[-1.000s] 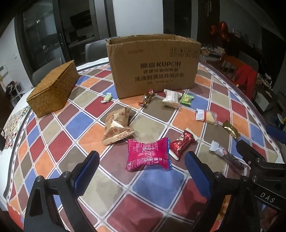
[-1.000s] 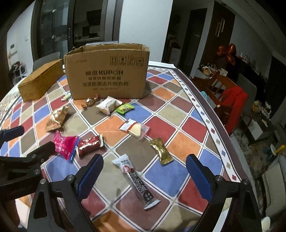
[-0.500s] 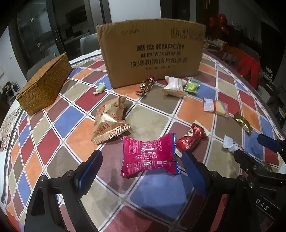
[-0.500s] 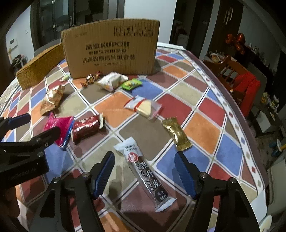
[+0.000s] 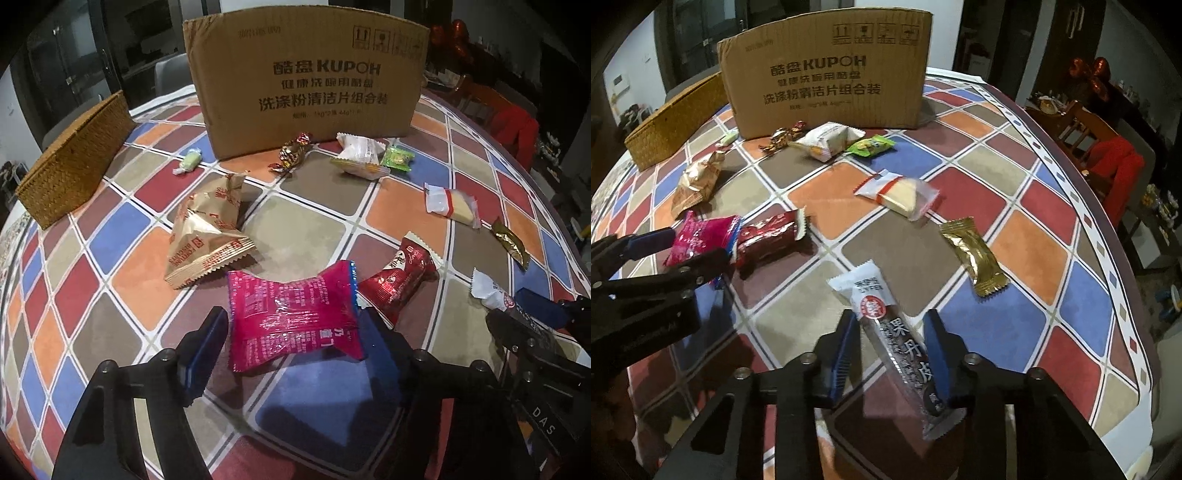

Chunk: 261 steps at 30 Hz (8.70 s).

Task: Organize snacks
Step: 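Grasp the pink packet with the left tool while the right tool grasps the white-black bar, then carry the pink packet and white-black bar with both tools over the cardboard box, then open both tools to drop the snacks into the cardboard box, then move both tools back toward the snacks beside the cardboard box, then grasp the green candy with the left tool while the right tool grasps the white pastry packet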

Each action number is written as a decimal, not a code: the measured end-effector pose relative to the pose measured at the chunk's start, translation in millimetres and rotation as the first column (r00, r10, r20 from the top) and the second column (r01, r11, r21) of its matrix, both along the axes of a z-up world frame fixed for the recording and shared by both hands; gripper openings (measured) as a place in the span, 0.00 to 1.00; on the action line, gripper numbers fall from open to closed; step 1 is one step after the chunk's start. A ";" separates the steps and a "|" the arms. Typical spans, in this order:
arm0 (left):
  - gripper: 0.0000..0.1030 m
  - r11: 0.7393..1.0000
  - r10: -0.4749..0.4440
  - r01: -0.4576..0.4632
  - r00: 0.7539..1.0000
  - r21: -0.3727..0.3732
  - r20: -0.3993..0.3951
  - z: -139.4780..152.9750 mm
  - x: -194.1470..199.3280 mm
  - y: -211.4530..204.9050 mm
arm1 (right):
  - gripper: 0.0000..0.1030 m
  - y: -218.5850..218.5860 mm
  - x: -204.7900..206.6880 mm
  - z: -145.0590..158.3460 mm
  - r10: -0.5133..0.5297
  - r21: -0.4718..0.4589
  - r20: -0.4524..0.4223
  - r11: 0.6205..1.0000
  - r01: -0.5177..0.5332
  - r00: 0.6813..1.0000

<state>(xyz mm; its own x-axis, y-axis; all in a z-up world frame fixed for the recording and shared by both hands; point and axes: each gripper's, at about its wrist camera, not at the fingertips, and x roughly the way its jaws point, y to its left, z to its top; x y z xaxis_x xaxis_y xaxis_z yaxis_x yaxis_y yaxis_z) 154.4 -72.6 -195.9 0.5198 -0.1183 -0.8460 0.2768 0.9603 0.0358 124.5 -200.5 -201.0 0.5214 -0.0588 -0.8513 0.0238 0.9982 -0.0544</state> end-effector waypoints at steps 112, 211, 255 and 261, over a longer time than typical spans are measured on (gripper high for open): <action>0.43 0.987 -0.006 0.050 0.959 -0.149 0.283 187.0 184.7 10.1 | 0.18 3.2 204.7 202.1 0.046 -0.013 0.423 0.999 -0.045 0.905; 0.79 0.993 -0.067 0.094 0.950 -0.074 0.306 109.2 121.3 84.8 | 0.57 51.4 115.6 118.6 -0.156 0.023 0.404 0.987 0.160 0.901; 0.53 0.990 -0.120 0.126 0.988 -0.063 0.100 -8.1 193.5 85.2 | 0.45 82.2 152.1 5.3 -0.218 0.000 0.141 0.975 0.221 0.966; 0.27 0.988 -0.136 0.143 0.984 -0.056 0.111 -6.2 189.0 81.5 | 0.43 78.2 151.7 4.5 -0.228 0.035 0.125 0.974 0.225 0.966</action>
<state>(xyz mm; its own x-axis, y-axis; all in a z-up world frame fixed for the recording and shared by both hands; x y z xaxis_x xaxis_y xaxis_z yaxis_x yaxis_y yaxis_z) 343.4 8.9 -202.2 0.5809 -0.2479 -0.7753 0.4061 0.9137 0.0122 276.2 -122.4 -196.4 0.6009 -0.1707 -0.7809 0.2545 0.9669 -0.0155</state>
